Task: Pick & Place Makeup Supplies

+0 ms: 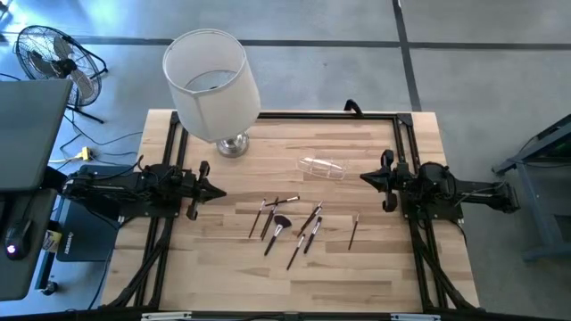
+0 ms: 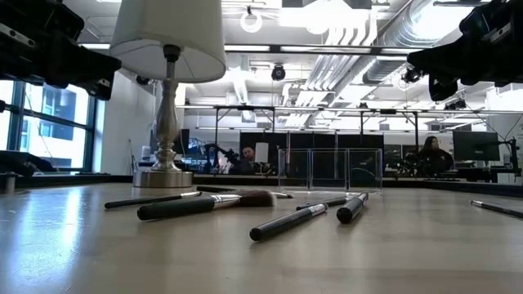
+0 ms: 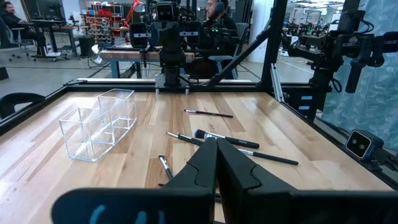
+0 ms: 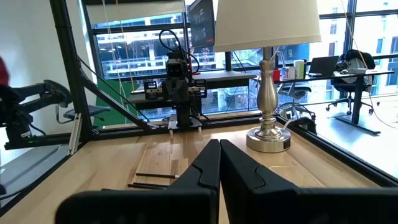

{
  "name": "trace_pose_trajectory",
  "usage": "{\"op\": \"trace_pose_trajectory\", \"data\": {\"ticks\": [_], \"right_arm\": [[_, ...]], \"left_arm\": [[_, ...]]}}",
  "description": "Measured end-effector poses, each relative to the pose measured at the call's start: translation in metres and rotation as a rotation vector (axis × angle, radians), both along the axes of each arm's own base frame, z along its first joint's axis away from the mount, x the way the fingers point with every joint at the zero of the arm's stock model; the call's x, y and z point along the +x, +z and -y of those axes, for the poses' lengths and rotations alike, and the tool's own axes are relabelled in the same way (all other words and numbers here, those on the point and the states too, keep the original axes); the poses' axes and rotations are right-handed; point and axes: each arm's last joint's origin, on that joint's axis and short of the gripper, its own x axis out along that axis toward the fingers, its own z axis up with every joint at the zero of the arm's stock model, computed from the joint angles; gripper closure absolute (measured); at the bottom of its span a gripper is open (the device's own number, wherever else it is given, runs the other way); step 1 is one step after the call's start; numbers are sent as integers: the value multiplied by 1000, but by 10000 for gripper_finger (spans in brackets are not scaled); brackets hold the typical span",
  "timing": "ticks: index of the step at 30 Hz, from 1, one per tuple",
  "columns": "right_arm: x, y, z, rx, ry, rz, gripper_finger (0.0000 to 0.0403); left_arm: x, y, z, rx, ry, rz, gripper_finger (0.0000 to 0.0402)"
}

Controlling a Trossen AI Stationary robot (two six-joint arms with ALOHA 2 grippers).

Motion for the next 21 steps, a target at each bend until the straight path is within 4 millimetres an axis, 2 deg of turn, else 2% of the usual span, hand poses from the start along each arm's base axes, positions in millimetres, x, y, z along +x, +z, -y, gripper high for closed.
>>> {"op": "trace_pose_trajectory", "data": {"ticks": [13,21], "right_arm": [[0,0,0,0,0,0,402],[0,0,0,0,0,0,402]], "left_arm": [[0,3,-5,3,188,28,401],[0,4,-6,-59,206,37,401]]}}
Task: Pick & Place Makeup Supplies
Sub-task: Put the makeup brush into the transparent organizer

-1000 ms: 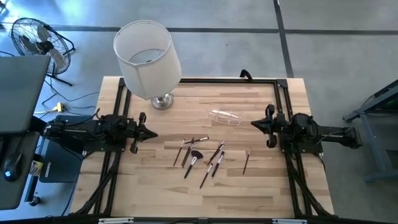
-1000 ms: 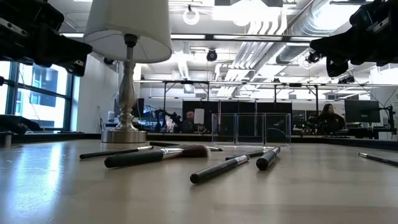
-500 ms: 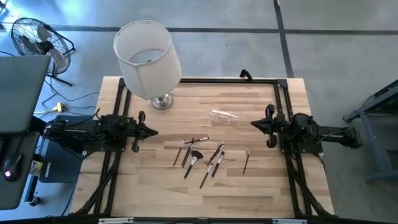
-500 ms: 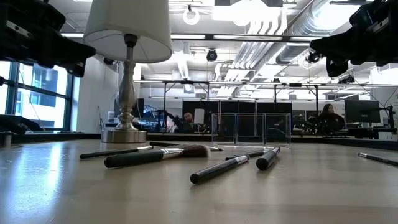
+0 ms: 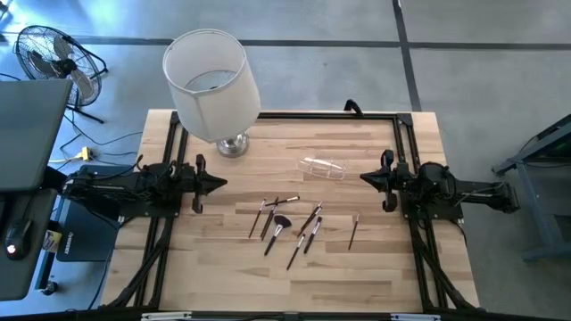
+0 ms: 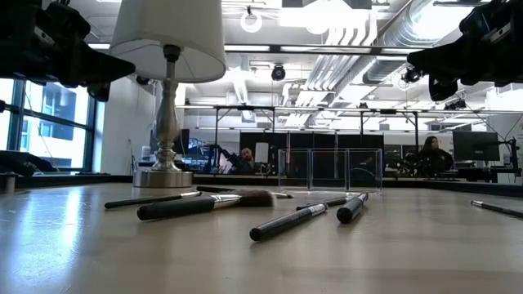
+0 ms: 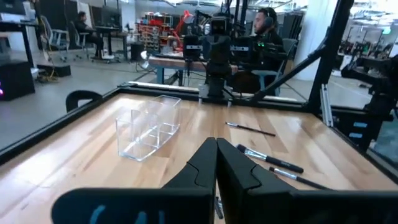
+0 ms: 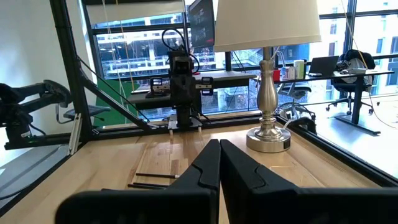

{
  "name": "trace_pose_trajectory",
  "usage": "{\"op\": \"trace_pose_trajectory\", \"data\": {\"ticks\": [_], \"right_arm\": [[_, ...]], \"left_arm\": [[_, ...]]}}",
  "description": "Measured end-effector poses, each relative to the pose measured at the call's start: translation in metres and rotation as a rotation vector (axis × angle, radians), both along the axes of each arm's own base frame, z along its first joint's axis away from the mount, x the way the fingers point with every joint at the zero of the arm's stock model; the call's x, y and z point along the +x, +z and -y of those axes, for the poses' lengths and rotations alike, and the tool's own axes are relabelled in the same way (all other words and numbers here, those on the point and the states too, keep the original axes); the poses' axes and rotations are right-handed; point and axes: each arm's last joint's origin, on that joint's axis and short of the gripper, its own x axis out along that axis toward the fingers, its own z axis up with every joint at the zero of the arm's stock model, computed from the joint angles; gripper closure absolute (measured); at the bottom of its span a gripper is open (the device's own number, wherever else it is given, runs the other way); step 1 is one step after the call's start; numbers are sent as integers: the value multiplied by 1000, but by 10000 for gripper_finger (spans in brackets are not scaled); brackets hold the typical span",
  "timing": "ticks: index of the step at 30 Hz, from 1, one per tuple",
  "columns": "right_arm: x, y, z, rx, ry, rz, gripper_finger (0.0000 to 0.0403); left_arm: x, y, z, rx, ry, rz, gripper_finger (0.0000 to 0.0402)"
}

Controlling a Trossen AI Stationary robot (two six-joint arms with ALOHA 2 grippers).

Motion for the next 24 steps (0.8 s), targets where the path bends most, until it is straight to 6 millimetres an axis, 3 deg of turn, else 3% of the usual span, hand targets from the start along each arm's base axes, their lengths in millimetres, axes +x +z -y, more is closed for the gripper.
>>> {"op": "trace_pose_trajectory", "data": {"ticks": [11,14,24], "right_arm": [[0,0,0,0,0,0,402],[0,0,0,0,0,0,402],[0,0,0,0,0,0,402]], "left_arm": [[6,8,0,-52,24,-73,401],[13,21,3,-61,0,-72,402],[58,58,51,58,55,-243,402]]}}
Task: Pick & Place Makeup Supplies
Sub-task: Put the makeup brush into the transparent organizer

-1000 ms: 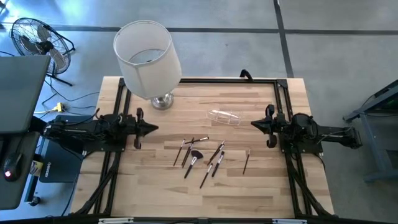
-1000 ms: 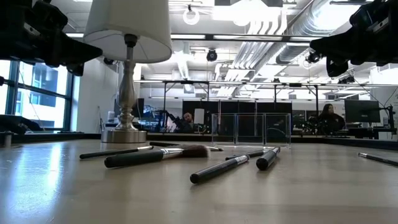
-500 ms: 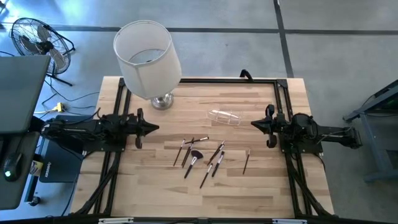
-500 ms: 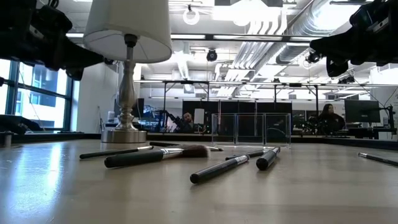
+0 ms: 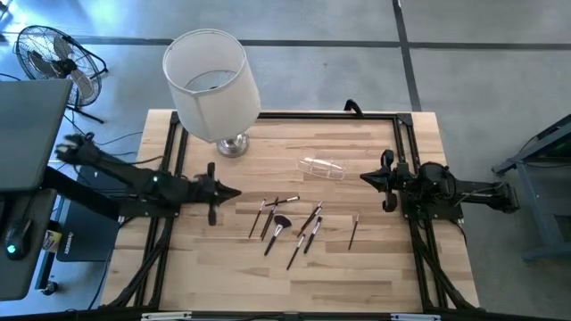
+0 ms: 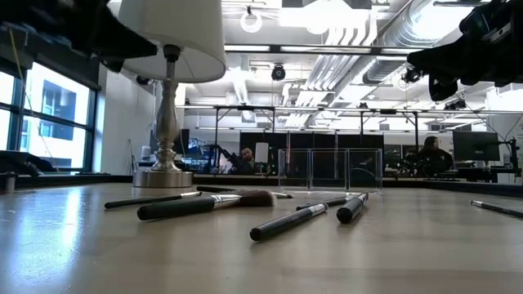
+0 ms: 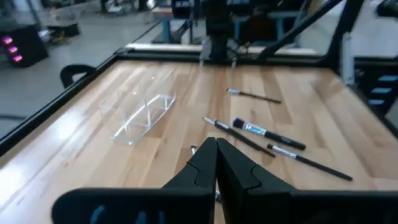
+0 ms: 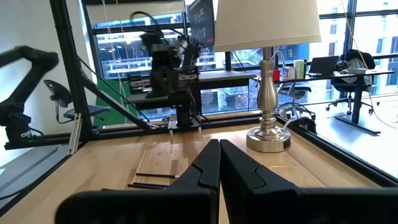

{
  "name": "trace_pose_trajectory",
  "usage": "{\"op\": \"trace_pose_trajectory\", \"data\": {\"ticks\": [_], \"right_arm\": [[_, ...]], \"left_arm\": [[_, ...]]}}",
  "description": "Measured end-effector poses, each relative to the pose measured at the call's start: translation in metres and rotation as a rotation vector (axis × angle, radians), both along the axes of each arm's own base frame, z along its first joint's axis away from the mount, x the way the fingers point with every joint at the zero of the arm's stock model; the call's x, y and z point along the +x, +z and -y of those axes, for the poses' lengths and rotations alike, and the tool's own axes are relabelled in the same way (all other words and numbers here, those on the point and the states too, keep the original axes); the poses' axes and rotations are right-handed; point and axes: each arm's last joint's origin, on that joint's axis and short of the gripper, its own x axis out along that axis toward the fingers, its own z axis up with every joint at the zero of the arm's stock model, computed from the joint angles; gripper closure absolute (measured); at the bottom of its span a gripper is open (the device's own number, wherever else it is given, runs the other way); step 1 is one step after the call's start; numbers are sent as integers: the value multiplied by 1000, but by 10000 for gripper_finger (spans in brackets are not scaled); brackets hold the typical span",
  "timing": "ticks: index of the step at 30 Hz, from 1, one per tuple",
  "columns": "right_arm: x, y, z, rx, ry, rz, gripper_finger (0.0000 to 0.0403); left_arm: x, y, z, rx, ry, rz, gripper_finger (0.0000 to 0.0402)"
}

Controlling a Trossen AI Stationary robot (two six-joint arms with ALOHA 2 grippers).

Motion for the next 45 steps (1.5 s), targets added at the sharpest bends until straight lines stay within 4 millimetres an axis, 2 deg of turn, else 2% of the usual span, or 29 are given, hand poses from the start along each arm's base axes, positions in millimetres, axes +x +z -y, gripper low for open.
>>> {"op": "trace_pose_trajectory", "data": {"ticks": [7,13,19,24,29,35,41,45], "right_arm": [[0,0,0,0,0,-3,402],[0,0,0,0,0,-3,402],[0,0,0,0,0,-3,402],[0,0,0,0,0,-5,402],[0,-1,0,1,0,-7,402],[0,-1,0,1,0,-10,402],[0,-1,0,1,0,-12,402],[0,-1,0,1,0,-12,402]], "left_arm": [[31,20,51,0,133,-5,402],[68,37,86,-53,222,25,402],[107,60,114,-126,242,40,402],[123,83,126,-234,283,18,402],[131,98,121,-437,326,-67,402],[148,98,100,-655,363,-273,402],[156,86,73,-848,439,-473,401],[160,73,62,-874,502,-572,401]]}}
